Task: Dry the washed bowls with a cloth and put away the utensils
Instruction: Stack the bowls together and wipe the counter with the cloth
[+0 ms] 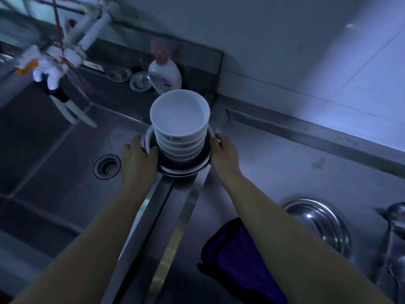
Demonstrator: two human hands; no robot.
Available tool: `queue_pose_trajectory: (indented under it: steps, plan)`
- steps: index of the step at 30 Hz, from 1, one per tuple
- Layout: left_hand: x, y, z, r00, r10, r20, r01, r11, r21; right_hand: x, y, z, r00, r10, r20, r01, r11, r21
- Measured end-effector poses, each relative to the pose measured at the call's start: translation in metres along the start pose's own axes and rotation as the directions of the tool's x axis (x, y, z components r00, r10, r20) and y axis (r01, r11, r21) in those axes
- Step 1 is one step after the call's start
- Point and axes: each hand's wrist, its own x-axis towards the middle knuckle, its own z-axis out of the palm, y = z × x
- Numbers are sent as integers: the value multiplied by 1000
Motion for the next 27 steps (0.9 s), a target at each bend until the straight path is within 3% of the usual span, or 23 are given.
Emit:
queue_pose_trajectory:
  steps: [6,10,14,27]
  plan:
    - [18,-11,4,990,84,116,-73,993,-89,14,0,12,998,14,-61,-16,1000,-24]
    - [21,-12,9,992,98,75,-95,995,-37,14,4,17,995,12,-97,-7,998,58]
    - [18,-8,15,995,79,59,-72,992,-108,13,11,15,986,55,-155,-30,987,156]
    - [18,65,84,955,215,205,-191,973,-129,34,44,-62,910,143,-388,-70,978,197]
